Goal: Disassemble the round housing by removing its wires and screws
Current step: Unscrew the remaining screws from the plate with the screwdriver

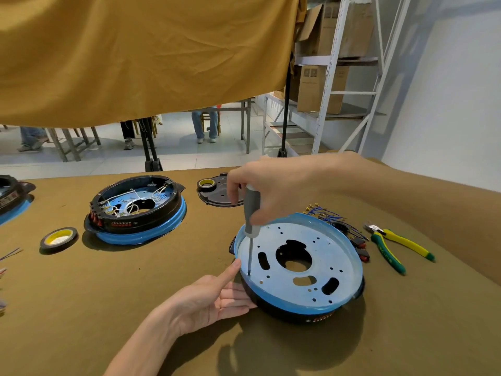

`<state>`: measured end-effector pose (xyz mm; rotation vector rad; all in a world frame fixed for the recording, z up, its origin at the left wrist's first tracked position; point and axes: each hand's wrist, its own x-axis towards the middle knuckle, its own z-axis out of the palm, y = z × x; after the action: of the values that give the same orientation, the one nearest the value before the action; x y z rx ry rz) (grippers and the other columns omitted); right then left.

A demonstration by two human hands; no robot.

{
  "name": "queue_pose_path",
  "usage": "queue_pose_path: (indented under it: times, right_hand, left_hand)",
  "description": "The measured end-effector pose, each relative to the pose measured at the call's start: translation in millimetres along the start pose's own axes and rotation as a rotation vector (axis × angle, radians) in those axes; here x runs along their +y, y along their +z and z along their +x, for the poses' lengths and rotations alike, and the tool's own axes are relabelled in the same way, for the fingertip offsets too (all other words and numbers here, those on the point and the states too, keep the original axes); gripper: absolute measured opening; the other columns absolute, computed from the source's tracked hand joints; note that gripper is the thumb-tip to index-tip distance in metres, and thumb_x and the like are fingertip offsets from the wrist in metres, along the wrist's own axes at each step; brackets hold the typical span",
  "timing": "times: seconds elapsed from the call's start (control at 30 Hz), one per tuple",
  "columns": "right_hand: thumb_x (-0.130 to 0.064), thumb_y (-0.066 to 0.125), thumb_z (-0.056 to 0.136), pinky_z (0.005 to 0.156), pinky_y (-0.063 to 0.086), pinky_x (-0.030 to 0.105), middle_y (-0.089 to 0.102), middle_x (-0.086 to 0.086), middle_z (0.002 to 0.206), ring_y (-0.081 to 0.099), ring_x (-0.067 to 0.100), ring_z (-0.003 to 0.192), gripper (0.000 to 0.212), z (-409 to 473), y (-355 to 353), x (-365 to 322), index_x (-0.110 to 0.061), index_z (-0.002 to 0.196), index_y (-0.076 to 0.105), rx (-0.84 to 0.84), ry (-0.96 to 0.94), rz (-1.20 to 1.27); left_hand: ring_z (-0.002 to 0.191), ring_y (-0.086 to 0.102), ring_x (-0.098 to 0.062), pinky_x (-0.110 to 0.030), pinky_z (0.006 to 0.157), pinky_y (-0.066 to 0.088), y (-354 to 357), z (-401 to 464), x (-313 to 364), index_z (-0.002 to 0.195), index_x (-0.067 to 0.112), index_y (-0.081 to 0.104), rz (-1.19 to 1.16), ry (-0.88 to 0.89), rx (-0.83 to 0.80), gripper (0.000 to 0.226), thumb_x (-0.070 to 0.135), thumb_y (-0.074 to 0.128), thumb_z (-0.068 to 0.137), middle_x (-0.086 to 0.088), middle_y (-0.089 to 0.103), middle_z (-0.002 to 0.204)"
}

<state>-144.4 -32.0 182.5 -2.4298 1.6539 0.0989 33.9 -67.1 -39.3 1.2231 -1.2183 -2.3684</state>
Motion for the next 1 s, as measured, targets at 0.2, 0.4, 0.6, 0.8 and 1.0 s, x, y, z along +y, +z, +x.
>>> queue_pose_path:
  times: [0.2, 0.4, 0.6, 0.8, 1.0]
  right_hand:
    - [-0.047, 0.059, 0.097, 0.054, 0.043, 0.027, 0.062, -0.002, 0.08, 0.057, 0.017, 0.069, 0.033, 7, 15, 0, -0.015, 0.103, 0.062, 0.206, 0.037, -0.239]
    - [-0.049, 0.074, 0.087, 0.057, 0.039, 0.023, 0.055, -0.009, 0.092, 0.055, 0.008, 0.08, 0.046, 2, 7, -5, -0.024, 0.119, 0.053, 0.067, -0.001, -0.042]
    - [-0.048, 0.058, 0.097, 0.056, 0.048, 0.033, 0.059, -0.001, 0.079, 0.057, 0.017, 0.068, 0.034, 6, 14, -6, -0.014, 0.1, 0.059, 0.228, 0.04, -0.341]
    - [-0.05, 0.078, 0.083, 0.054, 0.038, 0.026, 0.057, -0.008, 0.084, 0.056, 0.01, 0.074, 0.046, 4, 7, -6, -0.024, 0.113, 0.055, 0.064, 0.013, -0.137]
    - [-0.038, 0.07, 0.092, 0.062, 0.055, 0.034, 0.064, 0.001, 0.084, 0.062, 0.018, 0.073, 0.023, 8, 12, -1, -0.017, 0.097, 0.064, 0.176, 0.03, -0.191]
  left_hand:
    - [0.112, 0.074, -0.033, -0.033, 0.083, 0.064, -2, 1, 0, 0.127, -0.007, 0.063, 0.013, 0.002, -0.016, 0.095, 0.06, 0.084, 0.063, -0.026, 0.074, 0.119]
    - [0.112, 0.074, -0.033, -0.033, 0.083, 0.064, -3, 1, -1, 0.126, -0.007, 0.064, 0.015, 0.008, -0.028, 0.095, 0.06, 0.085, 0.062, -0.026, 0.074, 0.12]
    - [0.112, 0.074, -0.033, -0.033, 0.083, 0.064, 0, 0, 0, 0.127, -0.007, 0.064, 0.016, 0.008, -0.022, 0.093, 0.059, 0.083, 0.064, -0.026, 0.074, 0.119]
    - [0.111, 0.075, -0.032, -0.033, 0.083, 0.064, 1, -2, -1, 0.127, -0.007, 0.063, 0.014, 0.008, -0.004, 0.088, 0.059, 0.078, 0.069, -0.025, 0.075, 0.118]
    - [0.109, 0.075, -0.032, -0.032, 0.081, 0.064, 3, -3, 1, 0.126, -0.006, 0.063, 0.017, 0.004, -0.005, 0.093, 0.059, 0.081, 0.063, -0.025, 0.075, 0.117]
